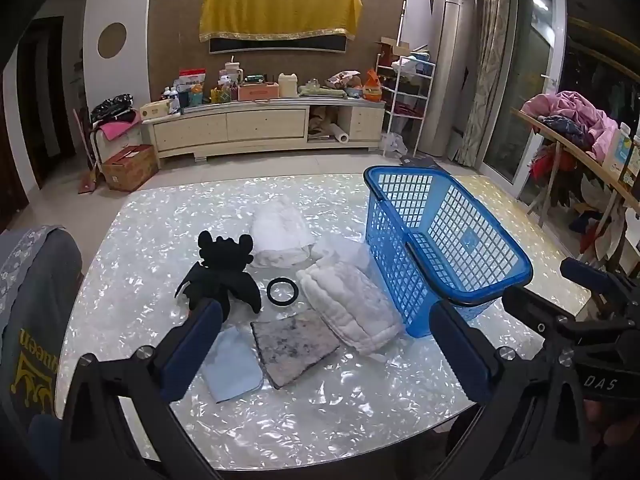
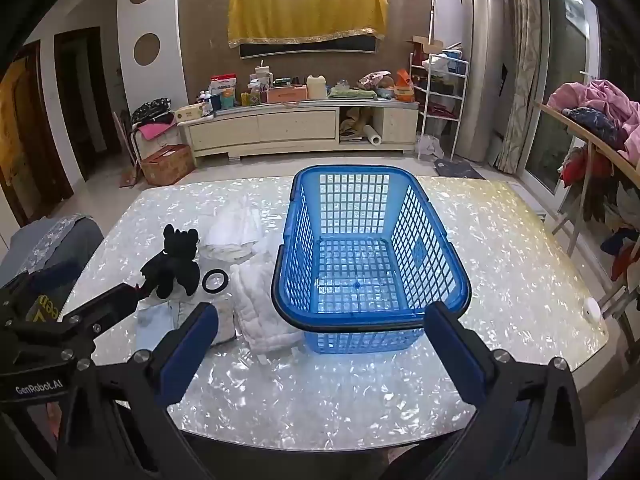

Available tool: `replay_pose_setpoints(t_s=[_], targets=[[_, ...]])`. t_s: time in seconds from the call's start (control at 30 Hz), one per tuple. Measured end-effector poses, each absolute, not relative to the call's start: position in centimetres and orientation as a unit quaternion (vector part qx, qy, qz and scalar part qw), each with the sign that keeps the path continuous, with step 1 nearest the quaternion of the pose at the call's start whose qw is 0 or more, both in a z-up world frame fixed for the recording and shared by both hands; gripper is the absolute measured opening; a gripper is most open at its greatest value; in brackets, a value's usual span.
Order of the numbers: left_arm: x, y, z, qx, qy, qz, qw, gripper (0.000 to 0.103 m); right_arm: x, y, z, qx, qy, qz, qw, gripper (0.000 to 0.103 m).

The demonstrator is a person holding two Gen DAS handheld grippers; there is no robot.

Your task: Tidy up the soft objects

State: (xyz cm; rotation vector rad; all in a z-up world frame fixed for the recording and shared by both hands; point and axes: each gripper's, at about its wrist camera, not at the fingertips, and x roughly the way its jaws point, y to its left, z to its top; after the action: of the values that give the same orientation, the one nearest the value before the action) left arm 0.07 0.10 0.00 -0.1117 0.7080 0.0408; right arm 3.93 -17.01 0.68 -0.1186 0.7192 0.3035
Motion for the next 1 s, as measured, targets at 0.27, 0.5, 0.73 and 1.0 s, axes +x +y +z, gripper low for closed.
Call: replay_pose_setpoints(t_s=[0.27, 0.5, 0.73, 1.0], targets=[[0.2, -0.6, 0.0, -0.041, 0.338, 0.017, 0.94, 0.103, 3.9, -16.8, 0.7, -0.065, 0.351, 0.146, 0.923, 0.103], [-0.3, -0.8, 0.7, -0.031, 0.338, 0.03, 0.94, 0.103, 3.5, -17.1, 0.8, -0.055, 0.352, 0.147, 0.923, 0.103], [-0.3, -0.6, 0.6, -0.035, 0.339, 0.03, 0.94, 0.103, 3.7, -17.0, 0.7, -0.056, 0.354, 0.149, 0.922, 0.103], [-0.3, -0.7, 0.7, -0.034, 0.339, 0.028, 0.94, 0.103, 3.7, -17.0, 0.7, -0.054, 0.356, 0.149, 0.921, 0.103]])
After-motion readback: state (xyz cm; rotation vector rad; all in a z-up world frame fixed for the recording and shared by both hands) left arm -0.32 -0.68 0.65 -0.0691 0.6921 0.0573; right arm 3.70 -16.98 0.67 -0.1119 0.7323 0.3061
